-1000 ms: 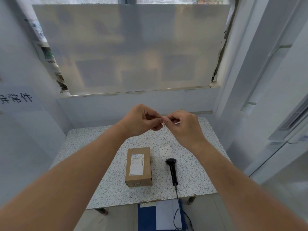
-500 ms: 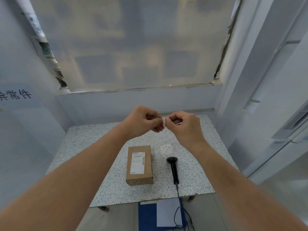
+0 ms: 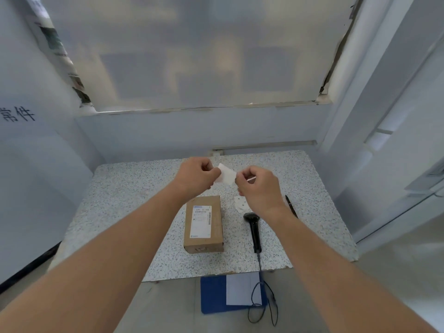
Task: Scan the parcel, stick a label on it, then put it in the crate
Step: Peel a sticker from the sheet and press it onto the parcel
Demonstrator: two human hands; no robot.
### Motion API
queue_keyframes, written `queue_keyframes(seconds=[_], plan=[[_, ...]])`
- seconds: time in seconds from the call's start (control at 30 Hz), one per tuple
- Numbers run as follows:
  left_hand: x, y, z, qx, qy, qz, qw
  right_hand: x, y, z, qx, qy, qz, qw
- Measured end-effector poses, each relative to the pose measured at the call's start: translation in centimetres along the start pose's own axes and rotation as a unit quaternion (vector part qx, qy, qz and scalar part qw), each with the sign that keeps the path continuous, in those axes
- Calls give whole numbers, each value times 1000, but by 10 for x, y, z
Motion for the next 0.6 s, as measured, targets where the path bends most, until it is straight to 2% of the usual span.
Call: queue_keyframes(seconds=[0.27, 0.6], plan=[[100, 21, 6, -38, 40, -126, 991, -35, 9, 64, 51, 22, 89, 994], [210, 42, 10, -99, 85, -229, 965, -84, 12, 140, 73, 33, 177, 981]])
Point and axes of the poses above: each hand's wrist, its own y-axis towards the middle knuckle, its own z-axis out of the palm, x = y × z, the point moved 1 cm from there along y, towards the middle knuckle, and after that the axes turned 5 degrees about -y, right-handed, at the moved point
